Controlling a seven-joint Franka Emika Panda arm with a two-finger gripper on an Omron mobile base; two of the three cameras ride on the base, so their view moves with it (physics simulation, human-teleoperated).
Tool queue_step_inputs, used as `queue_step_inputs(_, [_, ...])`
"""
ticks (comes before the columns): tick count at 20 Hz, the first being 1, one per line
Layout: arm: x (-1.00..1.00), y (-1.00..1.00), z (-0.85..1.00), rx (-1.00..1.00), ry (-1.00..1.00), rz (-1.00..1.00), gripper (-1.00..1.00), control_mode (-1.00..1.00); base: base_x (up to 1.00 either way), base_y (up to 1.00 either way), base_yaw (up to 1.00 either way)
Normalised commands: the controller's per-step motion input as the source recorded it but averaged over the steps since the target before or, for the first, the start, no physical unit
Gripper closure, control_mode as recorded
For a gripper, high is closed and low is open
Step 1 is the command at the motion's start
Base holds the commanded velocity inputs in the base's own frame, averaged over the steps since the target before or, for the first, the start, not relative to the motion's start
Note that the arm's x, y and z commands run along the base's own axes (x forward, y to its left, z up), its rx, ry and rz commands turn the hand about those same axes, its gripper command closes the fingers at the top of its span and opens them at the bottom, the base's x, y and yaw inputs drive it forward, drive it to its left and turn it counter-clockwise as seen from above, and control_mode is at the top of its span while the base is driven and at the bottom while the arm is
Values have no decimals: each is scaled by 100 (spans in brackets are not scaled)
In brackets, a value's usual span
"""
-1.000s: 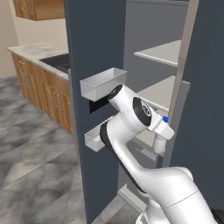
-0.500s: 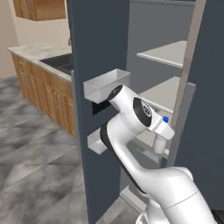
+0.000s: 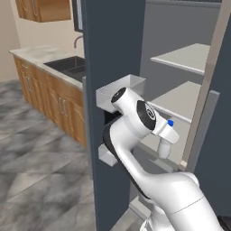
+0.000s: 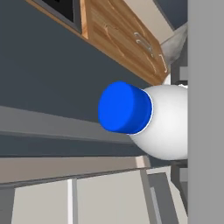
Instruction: Take the bottled waters from the counter and place them in the freezer to freeze. Close the freezer door after placing the bottles.
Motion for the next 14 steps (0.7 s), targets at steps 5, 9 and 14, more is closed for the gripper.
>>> queue_step_inputs(5, [0,0,0,0,0,0,100,100,14,0,1])
queue_step_inputs(9, [0,0,0,0,0,0,100,100,0,0,0])
queue_step_inputs(14, [1,0,0,0,0,0,100,-100,0,0,0])
